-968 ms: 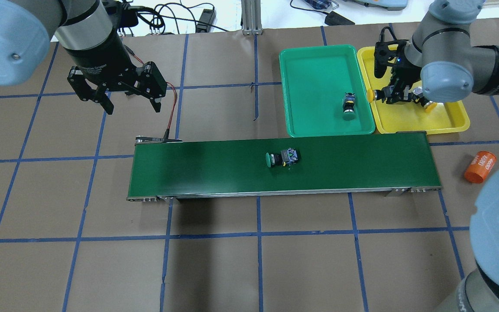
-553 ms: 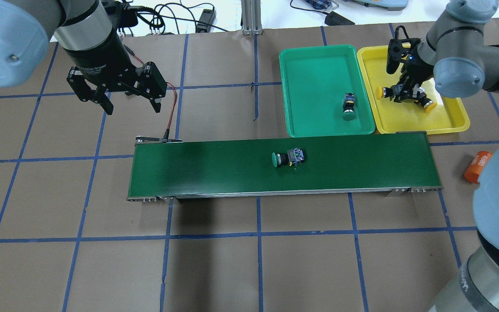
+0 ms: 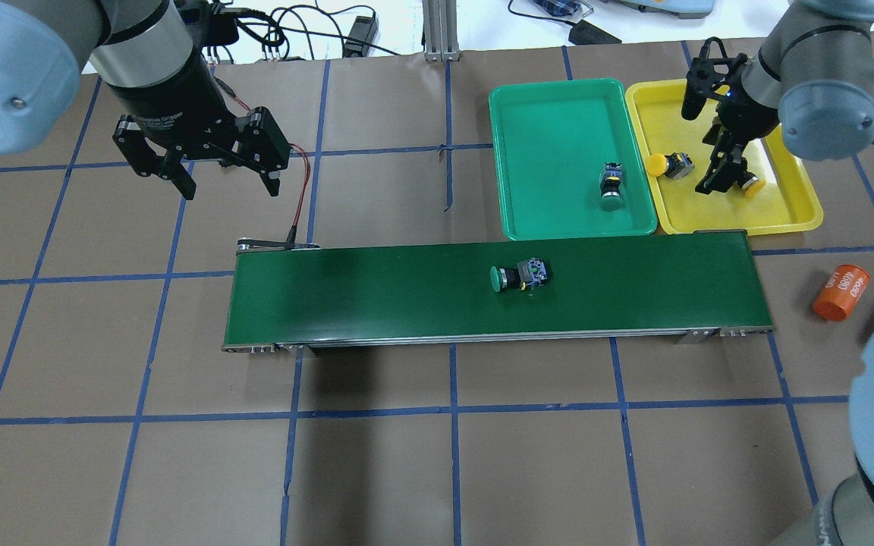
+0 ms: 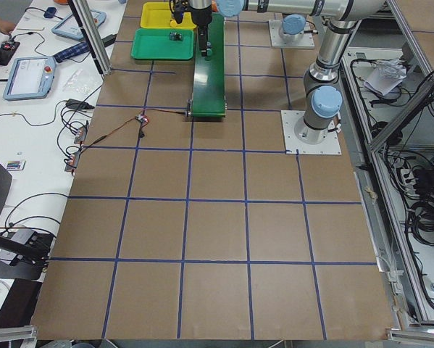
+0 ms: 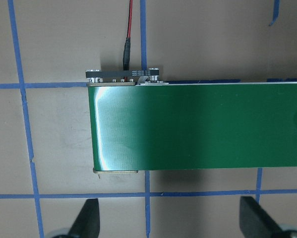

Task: Sort buttons by color to trays
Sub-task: 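Move the right gripper back and grasp the green-capped switch on the conveyor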

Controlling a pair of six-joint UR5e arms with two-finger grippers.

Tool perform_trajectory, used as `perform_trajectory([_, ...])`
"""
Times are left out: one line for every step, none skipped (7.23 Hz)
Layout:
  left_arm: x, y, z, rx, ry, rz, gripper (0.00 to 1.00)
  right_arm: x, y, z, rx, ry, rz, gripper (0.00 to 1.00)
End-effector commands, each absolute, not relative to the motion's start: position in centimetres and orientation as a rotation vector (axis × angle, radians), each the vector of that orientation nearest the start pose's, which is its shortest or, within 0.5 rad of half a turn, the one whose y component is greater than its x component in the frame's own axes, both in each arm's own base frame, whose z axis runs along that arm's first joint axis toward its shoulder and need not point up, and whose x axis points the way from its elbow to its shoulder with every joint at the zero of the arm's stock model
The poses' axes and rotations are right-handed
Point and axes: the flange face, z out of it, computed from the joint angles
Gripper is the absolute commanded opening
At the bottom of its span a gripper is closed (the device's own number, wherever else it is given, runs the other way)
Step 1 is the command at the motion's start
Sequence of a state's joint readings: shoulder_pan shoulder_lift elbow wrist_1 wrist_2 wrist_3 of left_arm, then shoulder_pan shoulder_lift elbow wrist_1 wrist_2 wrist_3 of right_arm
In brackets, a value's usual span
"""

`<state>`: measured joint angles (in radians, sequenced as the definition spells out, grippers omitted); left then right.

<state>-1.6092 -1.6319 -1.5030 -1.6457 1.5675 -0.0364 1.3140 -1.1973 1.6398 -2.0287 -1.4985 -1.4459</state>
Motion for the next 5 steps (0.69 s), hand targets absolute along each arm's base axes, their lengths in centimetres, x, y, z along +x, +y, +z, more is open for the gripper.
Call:
perform_trajectory([-15.3, -50.8, 48.2, 0.002, 3.142, 0.099, 1.00, 4.0, -57.5, 30.4, -1.654, 2.566, -0.030, 1.00])
perform_trajectory([-15.3, -50.7, 48.2, 0.005, 3.142, 0.097, 1.00, 6.3, -53.7, 30.2, -1.688, 2.534, -0.008, 1.00])
perform_trajectory([-15.3, -50.7, 48.3, 0.005, 3.143, 0.094, 1.00, 6.8, -50.3, 29.8, -1.716, 2.539, -0.025, 1.00])
perform_trajectory([-15.3, -50.7, 48.2, 0.007, 3.142, 0.097, 1.00, 7.9, -48.1, 29.1, -1.769, 2.545, -0.082, 1.00])
perform_trajectory([-15.3, -50.8, 48.2, 0.007, 3.143, 0.092, 1.00, 9.7, -48.0, 27.7, -1.929, 2.470, -0.134, 1.00])
